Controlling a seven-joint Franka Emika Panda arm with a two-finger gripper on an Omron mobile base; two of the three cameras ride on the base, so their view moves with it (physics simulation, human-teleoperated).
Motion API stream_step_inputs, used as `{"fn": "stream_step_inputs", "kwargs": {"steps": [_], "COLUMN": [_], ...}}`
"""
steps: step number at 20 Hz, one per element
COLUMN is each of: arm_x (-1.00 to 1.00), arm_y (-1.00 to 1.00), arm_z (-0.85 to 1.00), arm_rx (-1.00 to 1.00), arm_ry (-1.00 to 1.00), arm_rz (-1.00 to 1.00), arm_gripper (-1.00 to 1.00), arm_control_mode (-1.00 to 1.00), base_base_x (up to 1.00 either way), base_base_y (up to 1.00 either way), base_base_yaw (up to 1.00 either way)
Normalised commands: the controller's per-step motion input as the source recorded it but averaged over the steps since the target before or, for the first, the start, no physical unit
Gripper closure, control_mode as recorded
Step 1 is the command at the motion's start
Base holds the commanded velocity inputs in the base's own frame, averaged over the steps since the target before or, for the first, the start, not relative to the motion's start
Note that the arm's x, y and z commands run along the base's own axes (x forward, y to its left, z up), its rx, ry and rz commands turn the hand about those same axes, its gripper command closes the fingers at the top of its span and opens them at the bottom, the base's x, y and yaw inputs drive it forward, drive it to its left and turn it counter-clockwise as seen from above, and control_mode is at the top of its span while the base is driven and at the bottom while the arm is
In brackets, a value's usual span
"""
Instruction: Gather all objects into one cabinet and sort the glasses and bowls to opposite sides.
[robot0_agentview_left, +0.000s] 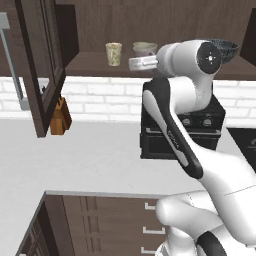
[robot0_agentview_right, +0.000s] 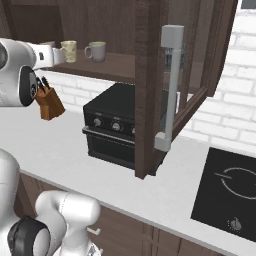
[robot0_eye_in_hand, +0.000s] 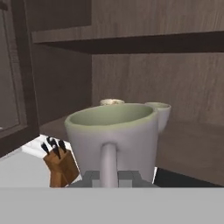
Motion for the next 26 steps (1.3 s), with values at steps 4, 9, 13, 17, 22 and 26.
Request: {"fn": "stream_step_inputs", "kwargs": {"steps": [4, 9, 13, 17, 22, 26], "arm_x": [0.30, 0.28, 0.31, 0.60, 0.58, 0.27], "arm_y": [0.00, 0.00, 0.08, 0.08, 0.00, 0.00], "arm_z": [-0.10, -0.37, -0.10, 0.00, 0.02, 0.00], "arm_rx": [0.00, 0.00, 0.01, 0.09, 0.14, 0.14], "arm_ry": [-0.01, -0.07, -0.05, -0.04, 0.00, 0.05], "arm_rz": [-0.02, -0.07, -0.07, -0.01, 0.00, -0.04], "arm_gripper": [1.00, 1.00, 1.00, 1.00, 1.00, 1.00], "arm_control_mode": [-1.00, -1.00, -1.00, -1.00, -1.00, -1.00], "base_base_x": [0.00, 0.00, 0.00, 0.00, 0.00, 0.00], "base_base_y": [0.00, 0.00, 0.00, 0.00, 0.00, 0.00], "base_base_yaw": [0.00, 0.00, 0.00, 0.00, 0.00, 0.00]}}
